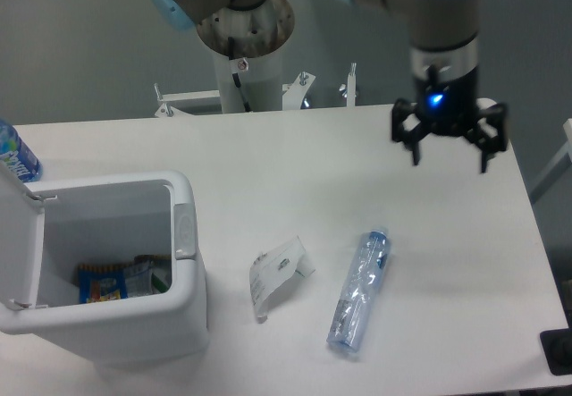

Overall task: Place the trash in the trash can
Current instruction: 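Lower the gripper onto the crumpled white paper wrapper and grasp it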

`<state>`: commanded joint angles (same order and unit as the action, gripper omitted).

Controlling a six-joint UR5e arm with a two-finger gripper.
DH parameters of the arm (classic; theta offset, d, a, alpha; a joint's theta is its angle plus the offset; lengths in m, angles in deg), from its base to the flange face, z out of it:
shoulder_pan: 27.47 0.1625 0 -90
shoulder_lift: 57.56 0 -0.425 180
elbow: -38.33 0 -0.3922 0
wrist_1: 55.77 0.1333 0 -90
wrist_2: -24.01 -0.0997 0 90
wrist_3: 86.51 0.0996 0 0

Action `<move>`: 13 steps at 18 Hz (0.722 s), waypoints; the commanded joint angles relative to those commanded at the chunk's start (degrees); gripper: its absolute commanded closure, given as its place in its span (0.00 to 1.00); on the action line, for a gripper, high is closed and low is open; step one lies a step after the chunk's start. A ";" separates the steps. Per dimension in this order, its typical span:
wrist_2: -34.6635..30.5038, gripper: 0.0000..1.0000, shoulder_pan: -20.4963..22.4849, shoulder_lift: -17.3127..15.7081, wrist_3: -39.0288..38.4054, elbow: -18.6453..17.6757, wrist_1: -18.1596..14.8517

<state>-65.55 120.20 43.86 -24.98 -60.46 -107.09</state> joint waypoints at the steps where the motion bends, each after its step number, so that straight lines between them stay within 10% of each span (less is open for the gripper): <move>1: 0.00 0.00 -1.23 1.32 -0.09 -0.35 0.00; 13: 11.34 0.00 -7.57 11.08 -12.48 -2.02 0.70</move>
<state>-54.22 112.63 54.94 -37.46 -62.48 -106.39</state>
